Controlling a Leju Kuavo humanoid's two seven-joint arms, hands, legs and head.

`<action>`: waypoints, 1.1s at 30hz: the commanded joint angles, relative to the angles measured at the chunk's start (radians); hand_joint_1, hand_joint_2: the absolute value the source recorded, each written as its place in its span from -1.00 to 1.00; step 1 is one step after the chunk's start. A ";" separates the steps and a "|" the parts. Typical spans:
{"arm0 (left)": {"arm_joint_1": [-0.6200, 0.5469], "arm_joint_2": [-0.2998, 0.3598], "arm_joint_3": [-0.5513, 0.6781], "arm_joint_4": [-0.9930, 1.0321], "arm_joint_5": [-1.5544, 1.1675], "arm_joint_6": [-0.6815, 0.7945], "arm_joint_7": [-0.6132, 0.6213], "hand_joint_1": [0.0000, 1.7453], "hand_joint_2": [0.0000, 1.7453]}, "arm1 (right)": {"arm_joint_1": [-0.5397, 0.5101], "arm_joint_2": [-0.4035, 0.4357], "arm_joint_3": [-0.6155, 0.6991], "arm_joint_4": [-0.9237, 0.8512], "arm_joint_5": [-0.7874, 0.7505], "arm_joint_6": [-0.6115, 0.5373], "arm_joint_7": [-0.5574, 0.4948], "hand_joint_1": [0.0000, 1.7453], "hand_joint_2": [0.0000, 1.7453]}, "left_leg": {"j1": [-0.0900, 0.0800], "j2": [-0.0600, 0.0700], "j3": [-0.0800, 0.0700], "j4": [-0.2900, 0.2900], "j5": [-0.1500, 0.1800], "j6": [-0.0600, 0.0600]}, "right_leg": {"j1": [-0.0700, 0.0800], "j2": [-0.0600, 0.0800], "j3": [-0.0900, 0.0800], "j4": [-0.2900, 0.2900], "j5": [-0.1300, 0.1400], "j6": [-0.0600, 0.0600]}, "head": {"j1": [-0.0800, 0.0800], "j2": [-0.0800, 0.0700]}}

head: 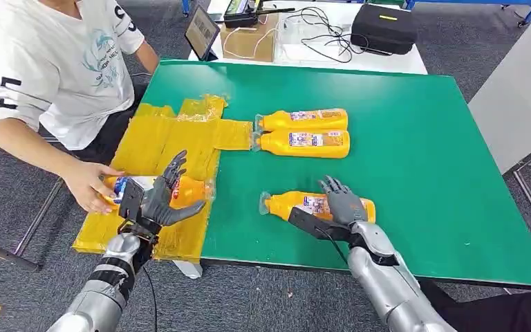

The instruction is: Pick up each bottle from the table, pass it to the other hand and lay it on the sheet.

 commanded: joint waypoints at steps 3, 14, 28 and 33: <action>-0.017 -0.010 0.015 0.014 0.015 -0.009 0.007 -1.00 1.00 | 0.007 -0.077 0.008 -0.023 0.013 0.035 0.028 -1.00 1.00 | 0.002 0.000 0.002 0.000 -0.002 -0.001 | 0.002 -0.001 0.003 -0.001 -0.001 -0.002 | 0.000 0.000; -0.039 -0.011 0.000 0.053 0.004 -0.019 0.010 -1.00 1.00 | 0.013 -0.113 0.009 0.005 -0.005 0.126 0.006 1.00 1.00 | 0.002 -0.002 0.002 0.000 -0.001 -0.002 | 0.002 -0.003 0.004 -0.001 -0.001 -0.002 | 0.000 0.000; -0.051 -0.015 -0.016 0.076 0.001 -0.003 0.030 -1.00 1.00 | 0.006 -0.090 -0.003 0.025 -0.076 0.133 -0.040 1.00 1.00 | 0.001 -0.001 0.002 0.000 -0.001 -0.001 | 0.001 -0.003 0.003 -0.001 -0.001 -0.001 | 0.000 0.000; -0.084 -0.023 -0.045 0.113 -0.002 0.030 0.057 -1.00 1.00 | 0.008 -0.020 -0.047 0.019 -0.205 0.099 -0.134 1.00 1.00 | 0.002 -0.001 0.003 0.000 -0.001 -0.002 | 0.002 -0.002 0.004 -0.001 -0.001 -0.002 | 0.000 0.000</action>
